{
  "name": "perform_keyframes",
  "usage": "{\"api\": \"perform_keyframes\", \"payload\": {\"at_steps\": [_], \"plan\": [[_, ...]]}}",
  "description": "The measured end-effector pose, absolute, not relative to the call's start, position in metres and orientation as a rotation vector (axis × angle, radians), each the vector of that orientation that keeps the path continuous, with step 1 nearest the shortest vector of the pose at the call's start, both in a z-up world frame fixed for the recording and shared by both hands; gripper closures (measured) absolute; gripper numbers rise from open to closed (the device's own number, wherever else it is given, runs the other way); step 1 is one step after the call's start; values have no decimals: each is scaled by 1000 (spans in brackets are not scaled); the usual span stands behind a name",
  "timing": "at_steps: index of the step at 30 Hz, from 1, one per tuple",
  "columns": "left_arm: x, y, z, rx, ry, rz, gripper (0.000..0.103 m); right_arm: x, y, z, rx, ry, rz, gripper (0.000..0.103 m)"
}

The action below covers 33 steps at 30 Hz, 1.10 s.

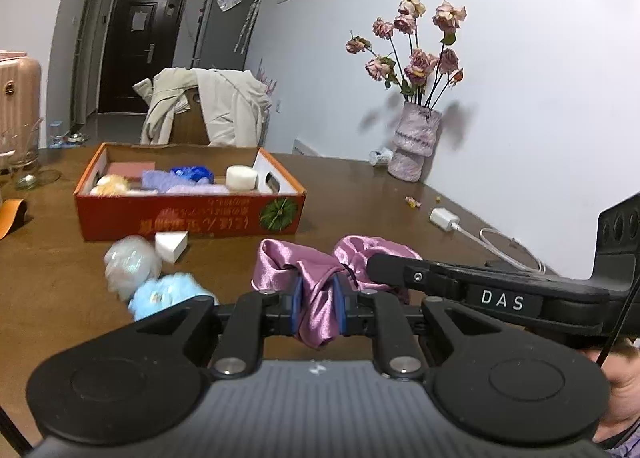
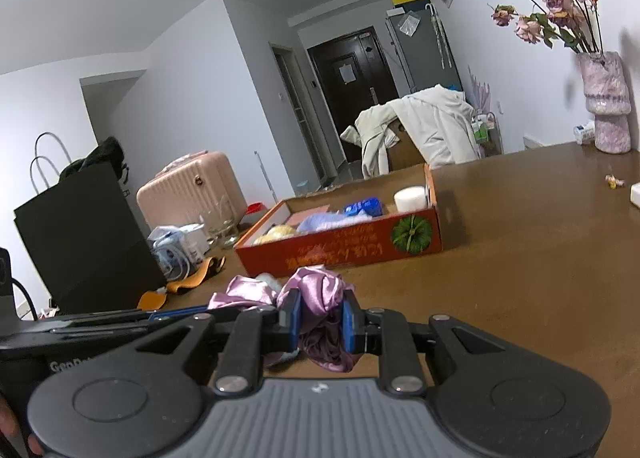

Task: Organize soft objects
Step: 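Carry the scrunchie into the box and open both tools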

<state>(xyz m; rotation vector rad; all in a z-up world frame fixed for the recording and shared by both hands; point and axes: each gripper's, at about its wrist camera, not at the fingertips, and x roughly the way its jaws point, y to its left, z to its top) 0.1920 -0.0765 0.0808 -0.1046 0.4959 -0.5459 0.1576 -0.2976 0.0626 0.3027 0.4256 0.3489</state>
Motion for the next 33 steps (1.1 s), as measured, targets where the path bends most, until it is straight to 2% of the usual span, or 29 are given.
{"api": "perform_keyframes", "payload": {"at_steps": [6,11,16,23,24,26,27,28,29,31,33], "plan": [[271,-80,110,-129,477,-590,86,219,-306,94,269,363,337,83],[383,-87,122,-133,527,-581,86,319,-307,107,254,376,323,83],[493,-86,95,-213,628,-547,86,435,-298,92,243,486,278,83],[570,-89,48,-188,738,-493,84,528,-278,53,156,626,215,81],[575,-90,42,-172,735,-471,84,537,-276,47,142,637,197,80],[585,-92,31,-134,770,-434,77,548,-270,35,104,673,151,66],[587,-91,27,-131,782,-410,70,552,-268,30,87,692,136,63],[584,-87,27,-127,775,-399,68,553,-266,26,83,703,127,59],[580,-84,29,-118,754,-407,68,552,-265,26,82,698,137,50],[573,-80,36,-97,722,-410,61,550,-265,27,87,693,165,47],[564,-74,49,-85,693,-399,60,548,-265,31,90,695,165,45]]}}
